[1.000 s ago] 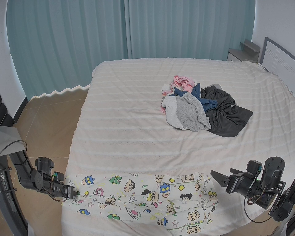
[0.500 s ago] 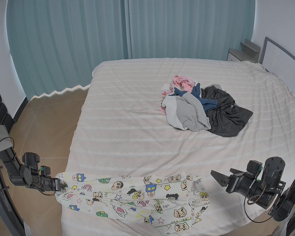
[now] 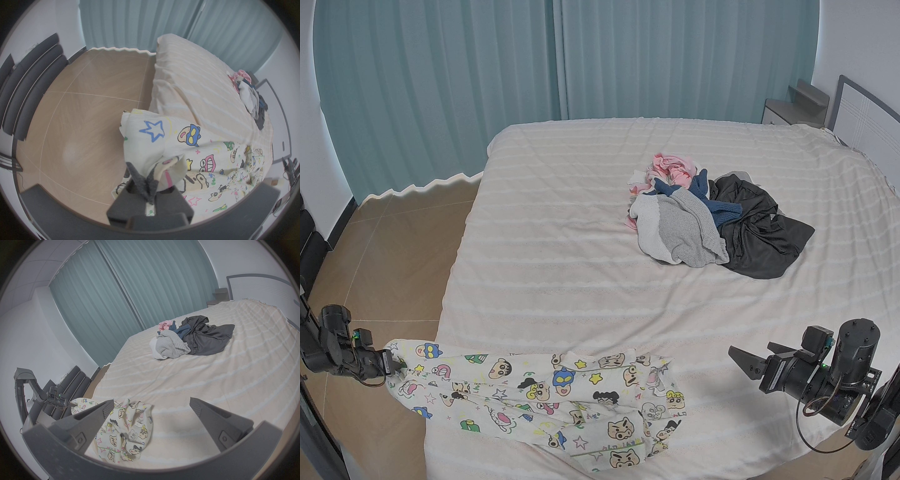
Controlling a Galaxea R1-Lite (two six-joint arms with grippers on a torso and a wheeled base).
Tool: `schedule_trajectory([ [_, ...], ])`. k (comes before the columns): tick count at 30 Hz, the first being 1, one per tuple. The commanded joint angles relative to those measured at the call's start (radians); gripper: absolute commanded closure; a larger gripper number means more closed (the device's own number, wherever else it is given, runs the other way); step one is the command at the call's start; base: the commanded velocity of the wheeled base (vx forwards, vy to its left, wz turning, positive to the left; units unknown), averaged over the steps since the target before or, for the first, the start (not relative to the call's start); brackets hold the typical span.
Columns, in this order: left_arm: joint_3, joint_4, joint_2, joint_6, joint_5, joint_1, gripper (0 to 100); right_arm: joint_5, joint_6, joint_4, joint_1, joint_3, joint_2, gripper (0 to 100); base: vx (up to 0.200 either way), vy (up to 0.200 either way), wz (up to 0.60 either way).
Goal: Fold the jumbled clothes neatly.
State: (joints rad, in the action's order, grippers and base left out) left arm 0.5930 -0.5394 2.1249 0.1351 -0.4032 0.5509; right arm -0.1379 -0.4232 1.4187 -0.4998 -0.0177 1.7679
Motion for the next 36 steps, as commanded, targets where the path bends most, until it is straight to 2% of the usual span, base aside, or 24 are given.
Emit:
schedule_trajectory([
  [1,0.08,0.075,-0.002,0.003,-0.031,0.093,100,0.0,0.0,0.0,0.0,0.018,0.001,0,0.0,0.0,0.0],
  [7,0.205,0.228,-0.019,0.021,-0.075,0.198,100,0.0,-0.002,0.0,0.0,0.018,0.001,0,0.0,0.0,0.0],
  [11,0.272,0.302,-0.034,0.021,-0.094,0.233,100,0.0,-0.002,0.0,0.001,0.018,0.001,0,0.0,0.0,0.0],
  [19,0.286,0.42,-0.111,0.024,-0.098,0.224,100,0.0,-0.002,0.002,0.003,0.018,-0.001,0,0.0,0.0,0.0],
  [25,0.249,0.558,-0.293,-0.019,-0.089,0.135,100,0.003,-0.002,0.005,0.01,0.018,-0.002,0,0.0,0.0,0.0],
  [30,0.242,0.684,-0.462,-0.134,-0.089,-0.019,100,0.003,-0.002,0.005,0.015,0.018,-0.004,0,0.0,0.0,0.0],
  [33,0.22,0.69,-0.528,-0.19,-0.086,-0.104,100,0.003,-0.002,0.005,0.015,0.018,-0.005,0,0.0,0.0,0.0],
  [34,0.206,0.69,-0.566,-0.221,-0.075,-0.161,100,0.003,-0.002,0.005,0.017,0.018,-0.007,0,0.0,0.0,0.0],
  [35,0.205,0.69,-0.574,-0.227,-0.072,-0.172,100,0.004,-0.002,0.005,0.017,0.018,-0.007,0,0.0,0.0,0.0],
  [36,0.2,0.69,-0.602,-0.265,-0.04,-0.238,100,0.004,-0.002,0.005,0.018,0.018,-0.005,0,0.0,0.0,0.0],
])
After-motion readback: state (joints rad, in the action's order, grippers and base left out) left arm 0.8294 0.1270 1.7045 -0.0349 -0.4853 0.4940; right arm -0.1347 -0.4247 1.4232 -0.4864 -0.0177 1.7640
